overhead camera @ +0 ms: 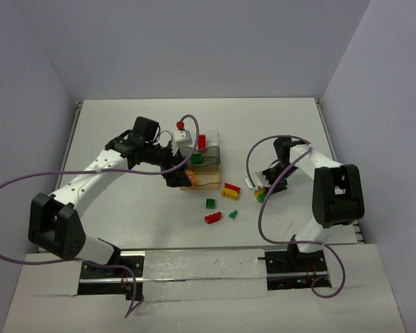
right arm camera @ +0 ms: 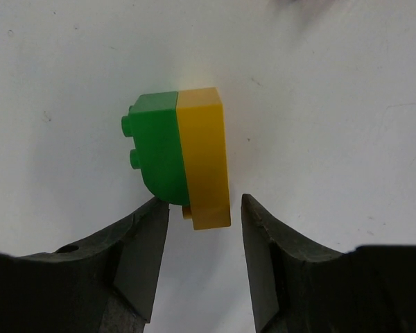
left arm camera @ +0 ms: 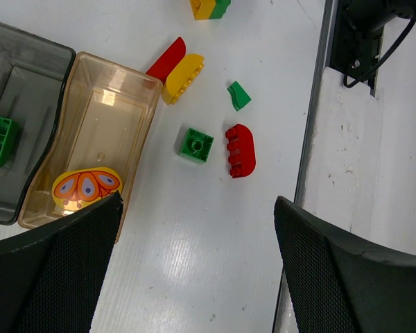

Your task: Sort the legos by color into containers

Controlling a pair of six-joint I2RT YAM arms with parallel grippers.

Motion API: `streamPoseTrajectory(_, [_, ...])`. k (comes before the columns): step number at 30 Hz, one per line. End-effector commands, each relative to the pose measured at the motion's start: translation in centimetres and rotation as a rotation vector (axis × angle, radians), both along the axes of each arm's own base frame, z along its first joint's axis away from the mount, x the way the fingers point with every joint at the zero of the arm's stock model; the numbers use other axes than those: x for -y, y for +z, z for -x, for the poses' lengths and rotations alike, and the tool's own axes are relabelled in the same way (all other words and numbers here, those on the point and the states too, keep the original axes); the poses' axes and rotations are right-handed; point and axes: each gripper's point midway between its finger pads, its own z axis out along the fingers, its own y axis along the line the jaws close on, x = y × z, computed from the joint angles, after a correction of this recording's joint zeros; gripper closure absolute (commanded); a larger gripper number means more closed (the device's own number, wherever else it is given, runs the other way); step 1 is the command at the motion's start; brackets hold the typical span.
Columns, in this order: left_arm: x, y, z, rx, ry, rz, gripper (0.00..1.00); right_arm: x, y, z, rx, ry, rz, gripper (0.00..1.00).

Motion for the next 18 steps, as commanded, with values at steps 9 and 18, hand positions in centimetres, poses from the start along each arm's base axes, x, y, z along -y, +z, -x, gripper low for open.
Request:
streamPoseTrajectory(9, [0.3, 0.3, -0.2, 0.015, -0.023, 0.034, 0.04, -0.5, -0.5, -1.4, 0.055, 0.096, -0.004, 0.57])
streamPoseTrajectory(18, [0.5, 0.2, 0.0, 0.000, -0.017, 0.052, 0.04, -0.6, -0.4, -0.5, 0.048, 0.066, -0.009, 0.88])
